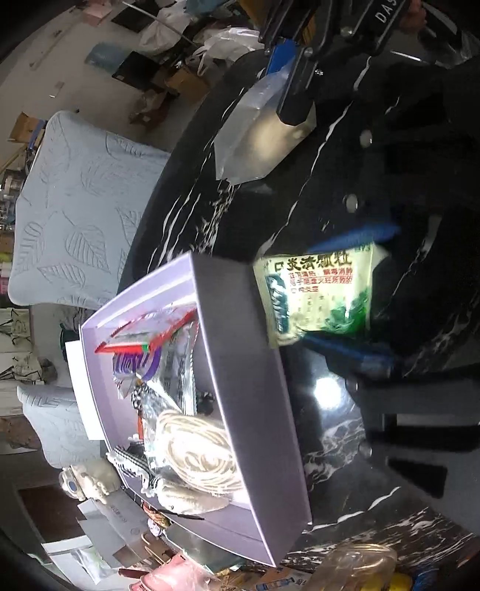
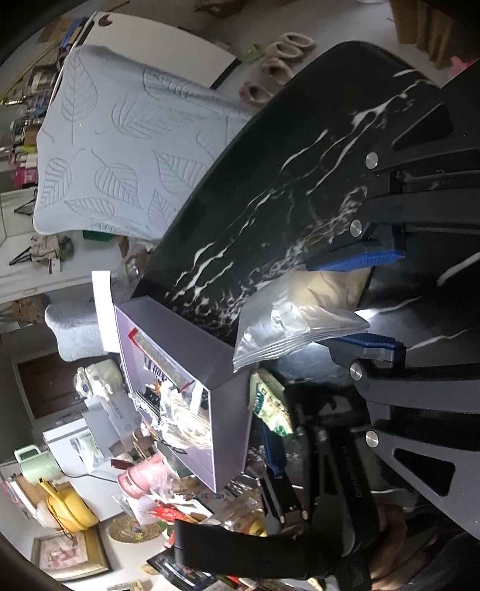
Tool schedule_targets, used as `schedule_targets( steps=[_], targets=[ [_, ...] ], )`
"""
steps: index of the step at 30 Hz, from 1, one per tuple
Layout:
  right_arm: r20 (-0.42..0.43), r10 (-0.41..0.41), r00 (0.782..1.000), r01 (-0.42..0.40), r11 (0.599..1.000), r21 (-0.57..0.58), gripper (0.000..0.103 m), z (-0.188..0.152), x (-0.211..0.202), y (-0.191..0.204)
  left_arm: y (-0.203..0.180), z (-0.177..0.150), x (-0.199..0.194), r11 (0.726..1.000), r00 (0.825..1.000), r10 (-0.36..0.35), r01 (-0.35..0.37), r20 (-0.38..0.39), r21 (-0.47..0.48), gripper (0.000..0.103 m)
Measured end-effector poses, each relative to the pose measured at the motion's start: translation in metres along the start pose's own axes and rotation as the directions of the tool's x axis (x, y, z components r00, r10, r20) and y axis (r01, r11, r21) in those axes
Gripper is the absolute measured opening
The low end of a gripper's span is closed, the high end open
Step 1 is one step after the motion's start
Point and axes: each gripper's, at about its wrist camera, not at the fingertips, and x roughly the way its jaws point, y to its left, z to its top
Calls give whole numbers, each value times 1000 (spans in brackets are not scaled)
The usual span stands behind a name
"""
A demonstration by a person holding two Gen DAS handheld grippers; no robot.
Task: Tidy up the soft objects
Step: 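Grasp the green snack packet with the left tool while the right tool grasps the clear zip bag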
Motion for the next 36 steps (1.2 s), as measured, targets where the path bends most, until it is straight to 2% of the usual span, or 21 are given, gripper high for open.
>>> schedule_targets(
  steps=[23, 24, 25, 27, 33, 35, 36],
  targets=[
    [-4, 2, 1000, -1, 996, 87, 31, -70, -52, 12, -27, -70, -58, 998, 998, -56, 56, 0, 3, 41],
    [4, -6, 1000, 5, 995, 99, 37, -72, -52, 12, -26, -71, -58, 998, 998, -59, 59, -2, 0, 41],
    [1, -12, 1000, 11, 994, 108, 50, -73, -50, 11, -26, -72, -59, 998, 998, -59, 59, -3, -3, 41],
    [-8, -22, 1000, 23, 992, 123, 63, -73, -44, 8, -27, -75, -61, 998, 998, -58, 58, -2, -6, 41],
    [2, -55, 998, 55, 993, 101, 63, -68, -34, 9, -24, -74, -62, 998, 999, -53, 53, 5, -16, 41],
    [7, -51, 999, 50, 995, 88, 54, -66, -31, 12, -23, -74, -62, 998, 999, -53, 53, 7, -18, 41],
    [8, -44, 999, 44, 995, 86, 40, -66, -30, 14, -22, -74, -62, 998, 999, -52, 52, 8, -19, 41]
  ],
)
